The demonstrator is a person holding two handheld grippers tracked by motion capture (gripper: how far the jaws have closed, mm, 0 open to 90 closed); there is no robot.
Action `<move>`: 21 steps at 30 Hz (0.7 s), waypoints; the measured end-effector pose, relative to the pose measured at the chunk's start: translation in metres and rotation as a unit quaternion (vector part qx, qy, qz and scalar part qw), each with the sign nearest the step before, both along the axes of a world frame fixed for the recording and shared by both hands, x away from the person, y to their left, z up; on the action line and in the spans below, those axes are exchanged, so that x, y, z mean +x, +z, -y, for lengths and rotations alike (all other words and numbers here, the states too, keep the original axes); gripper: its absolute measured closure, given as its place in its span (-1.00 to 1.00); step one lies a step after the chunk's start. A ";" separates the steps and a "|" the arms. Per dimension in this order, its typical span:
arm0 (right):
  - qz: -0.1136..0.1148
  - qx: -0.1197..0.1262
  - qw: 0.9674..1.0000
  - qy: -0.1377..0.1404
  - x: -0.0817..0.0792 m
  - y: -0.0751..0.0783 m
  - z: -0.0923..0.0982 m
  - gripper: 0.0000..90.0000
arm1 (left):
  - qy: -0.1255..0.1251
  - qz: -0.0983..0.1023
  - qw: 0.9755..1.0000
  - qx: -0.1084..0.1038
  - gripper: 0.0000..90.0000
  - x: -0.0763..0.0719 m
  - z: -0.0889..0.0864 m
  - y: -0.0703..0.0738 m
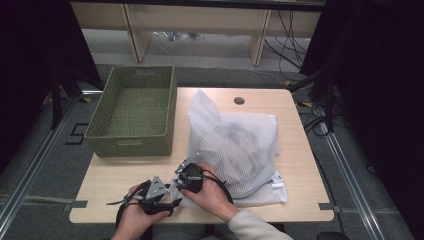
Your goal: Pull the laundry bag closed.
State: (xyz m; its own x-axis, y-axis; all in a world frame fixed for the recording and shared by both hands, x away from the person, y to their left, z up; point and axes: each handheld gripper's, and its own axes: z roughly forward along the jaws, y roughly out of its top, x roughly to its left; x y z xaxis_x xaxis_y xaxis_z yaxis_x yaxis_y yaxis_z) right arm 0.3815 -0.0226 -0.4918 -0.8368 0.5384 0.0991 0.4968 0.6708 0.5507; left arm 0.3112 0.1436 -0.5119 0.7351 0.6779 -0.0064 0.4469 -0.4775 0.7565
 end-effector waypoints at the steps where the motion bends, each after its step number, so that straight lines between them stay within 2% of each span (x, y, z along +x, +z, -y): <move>1: 0.004 0.002 1.000 0.001 0.000 0.000 0.000 0.47 | 0.000 0.001 1.000 0.000 -0.20 0.000 0.000 0.000; 5: 0.010 0.000 1.000 0.003 0.000 0.001 -0.002 0.46 | 0.005 0.006 1.000 0.000 -0.20 0.000 0.000 -0.001; 12: 0.018 -0.002 1.000 0.003 0.000 0.004 -0.005 0.43 | 0.001 0.000 1.000 0.001 -0.20 0.000 0.000 0.000; 14: 0.024 -0.005 1.000 0.007 0.000 0.003 -0.007 0.41 | 0.004 0.007 1.000 0.000 -0.20 0.000 0.001 -0.001; 21: 0.032 0.006 0.999 0.006 -0.001 0.006 -0.008 0.38 | 0.006 0.006 1.000 -0.006 -0.20 0.001 0.000 -0.002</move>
State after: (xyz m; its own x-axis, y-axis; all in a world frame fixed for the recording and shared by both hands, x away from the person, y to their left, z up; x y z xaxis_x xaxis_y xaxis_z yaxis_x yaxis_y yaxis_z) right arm 0.3803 -0.0148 -0.4854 -0.8477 0.5281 0.0510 0.4526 0.6697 0.5888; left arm 0.3120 0.1436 -0.5140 0.7272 0.6864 -0.0053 0.4430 -0.4634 0.7675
